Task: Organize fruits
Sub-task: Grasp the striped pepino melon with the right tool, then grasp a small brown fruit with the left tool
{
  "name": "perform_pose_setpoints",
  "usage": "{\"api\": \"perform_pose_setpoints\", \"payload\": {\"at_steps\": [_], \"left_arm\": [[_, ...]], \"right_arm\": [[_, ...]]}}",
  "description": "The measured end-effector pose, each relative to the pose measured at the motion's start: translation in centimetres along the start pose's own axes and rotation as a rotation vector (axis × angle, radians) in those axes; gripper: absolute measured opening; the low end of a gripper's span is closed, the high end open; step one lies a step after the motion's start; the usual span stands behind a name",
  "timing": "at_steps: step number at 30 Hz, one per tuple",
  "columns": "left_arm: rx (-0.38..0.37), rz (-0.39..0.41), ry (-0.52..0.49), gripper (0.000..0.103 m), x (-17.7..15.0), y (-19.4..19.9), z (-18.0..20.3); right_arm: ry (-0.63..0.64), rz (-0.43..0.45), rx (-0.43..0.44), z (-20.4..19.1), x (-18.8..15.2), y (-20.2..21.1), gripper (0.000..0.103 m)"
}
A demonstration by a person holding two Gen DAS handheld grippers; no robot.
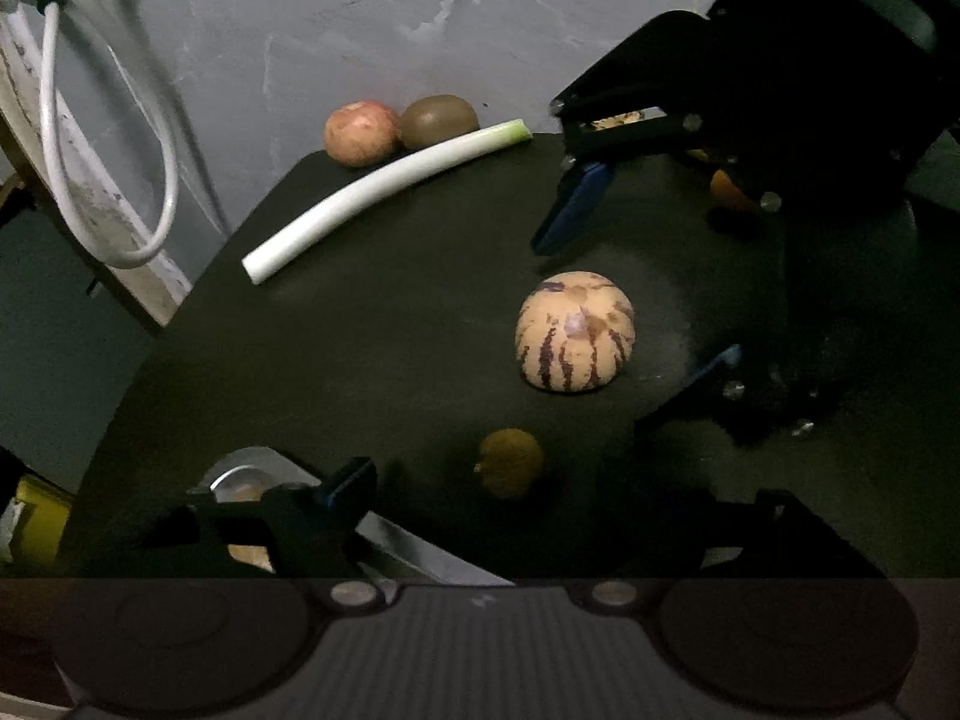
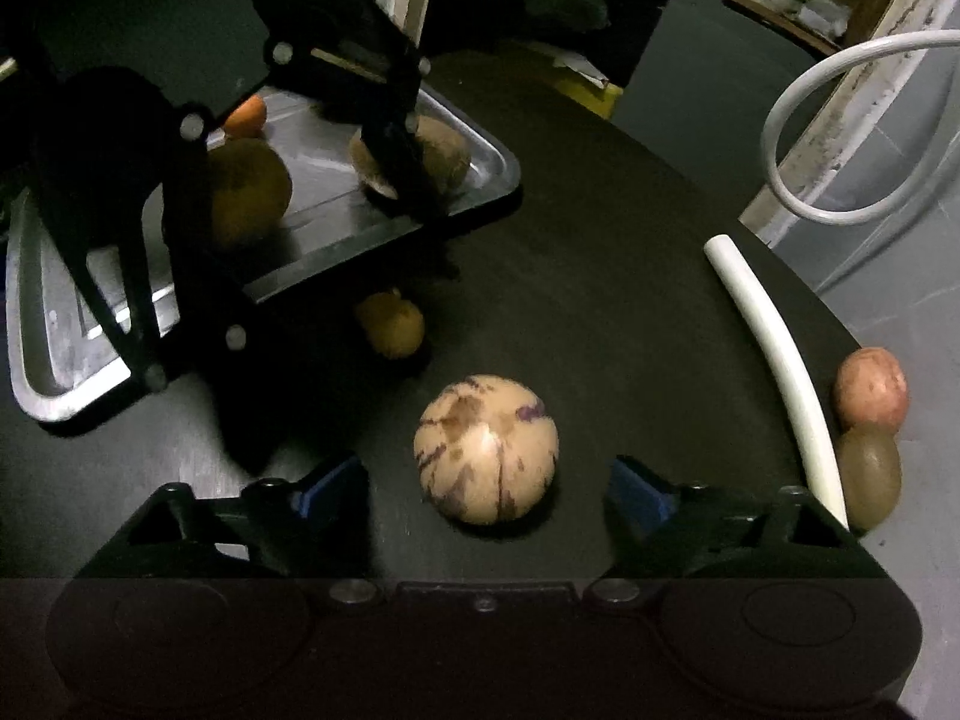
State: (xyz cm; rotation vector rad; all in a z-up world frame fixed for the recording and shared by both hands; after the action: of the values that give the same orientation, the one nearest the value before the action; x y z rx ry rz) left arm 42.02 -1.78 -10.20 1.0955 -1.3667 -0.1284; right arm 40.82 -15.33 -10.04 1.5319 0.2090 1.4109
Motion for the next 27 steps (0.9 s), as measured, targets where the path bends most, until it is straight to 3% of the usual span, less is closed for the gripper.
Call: {"api": "perform_pose_setpoints", "payload": {"at_steps": [4,9,18,27], "left_arm": [[-0.025,-0.005,0.005,0.071,-0.1,-0.4,0.0],[-0.052,-0.005,0.012,0.056,-0.2,-0.5,0.3],[-0.072,-0.011,0.095,0.028,-0.1,-0.6,-0.2],[-0.023,-0.014,0.189,0.028,-0.1,-0.3,-0.8]], "right_arm": [[-0.029,0.010,0.016,0.4,0.2,-0.1,0.077],[-0.046,0.019,0.030,0.8,0.3,-0.1,0.052],[-0.076,0.037,0.006,0.5,0.1,0.1,0.051],[-0.120,0.067,-0.096,-0.2,-0.7,1.1,0.051]]}}
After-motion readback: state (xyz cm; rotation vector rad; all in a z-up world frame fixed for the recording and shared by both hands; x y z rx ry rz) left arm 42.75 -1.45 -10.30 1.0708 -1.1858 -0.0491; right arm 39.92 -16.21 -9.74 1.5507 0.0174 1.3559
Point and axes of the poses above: each gripper's, at about its wrist camera, not at the fingertips, and y roughly against the way its jaws point, z to its right, x to its top, the point moved 3 cm from there along -y, roughly the way its jaws point, and after that the axes turned 14 degrees about z, right-handed, at the moved point
